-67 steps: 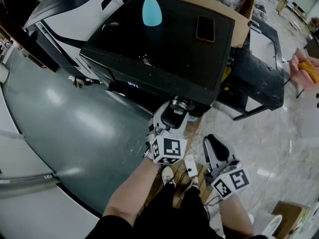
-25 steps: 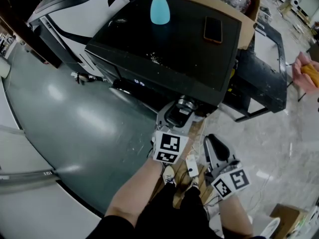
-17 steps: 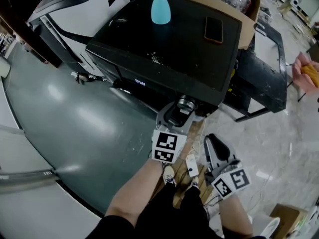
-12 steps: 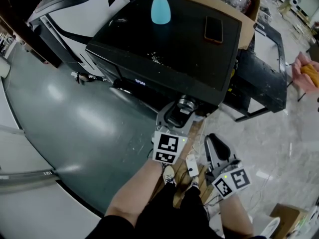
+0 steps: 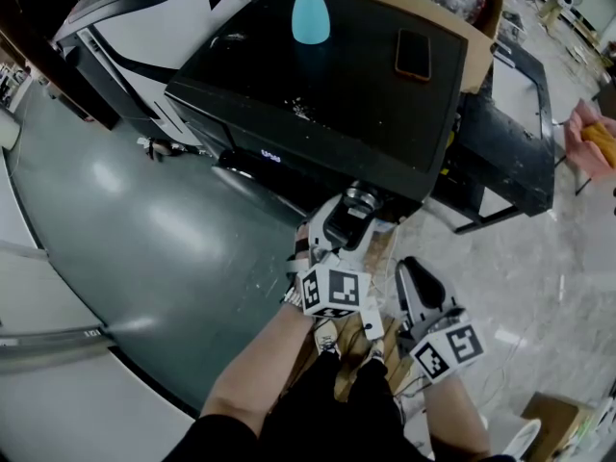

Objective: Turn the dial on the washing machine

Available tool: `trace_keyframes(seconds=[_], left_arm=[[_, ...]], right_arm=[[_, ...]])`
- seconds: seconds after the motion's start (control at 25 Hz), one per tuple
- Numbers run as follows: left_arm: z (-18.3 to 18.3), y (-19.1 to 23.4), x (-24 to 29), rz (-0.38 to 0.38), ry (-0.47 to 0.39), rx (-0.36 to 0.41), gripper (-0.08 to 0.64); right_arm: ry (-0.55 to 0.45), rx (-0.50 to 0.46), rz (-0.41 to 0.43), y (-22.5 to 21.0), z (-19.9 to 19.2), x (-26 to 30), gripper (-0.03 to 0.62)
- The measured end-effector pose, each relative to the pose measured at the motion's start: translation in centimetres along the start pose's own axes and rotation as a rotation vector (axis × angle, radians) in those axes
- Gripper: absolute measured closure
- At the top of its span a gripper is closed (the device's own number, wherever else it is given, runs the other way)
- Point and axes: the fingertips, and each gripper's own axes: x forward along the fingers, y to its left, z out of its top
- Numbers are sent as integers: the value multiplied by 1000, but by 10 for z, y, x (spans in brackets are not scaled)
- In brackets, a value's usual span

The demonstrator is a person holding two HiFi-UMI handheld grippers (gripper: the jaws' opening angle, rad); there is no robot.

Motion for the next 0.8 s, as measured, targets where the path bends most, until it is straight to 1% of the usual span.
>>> trace_keyframes(seconds=[0.08, 0.16, 0.24, 0.32, 0.48, 0.52, 0.56, 0.6, 0.8], left_arm=[[-2, 0, 2, 3, 12, 3, 293], [-3, 1, 4, 0, 20, -28, 295], [-4, 2, 4, -9, 19, -79, 301], [-5, 3, 4, -28, 13, -180, 301], [-5, 7, 3, -70, -10, -435, 302], [-5, 8, 3, -75, -17, -478, 302], [-5, 8, 3, -76, -21, -503, 302], [-4, 8, 3, -73, -23, -508, 302], [-5, 7, 0, -54, -20, -452, 301]], right_arm=[[0, 1, -1, 0, 0, 0, 546], [-2, 2, -2, -1, 0, -1, 546], [-1, 5, -5, -3, -1, -1, 546], [-1, 8, -8, -5, -1, -2, 548], [-1, 13, -10, -5, -2, -2, 549], [-1, 14, -9, -5, -2, -2, 549], [-3, 15, -7, -5, -1, -2, 549], [-4, 15, -6, -4, -1, -2, 549], [-5, 18, -8, -6, -1, -5, 549]])
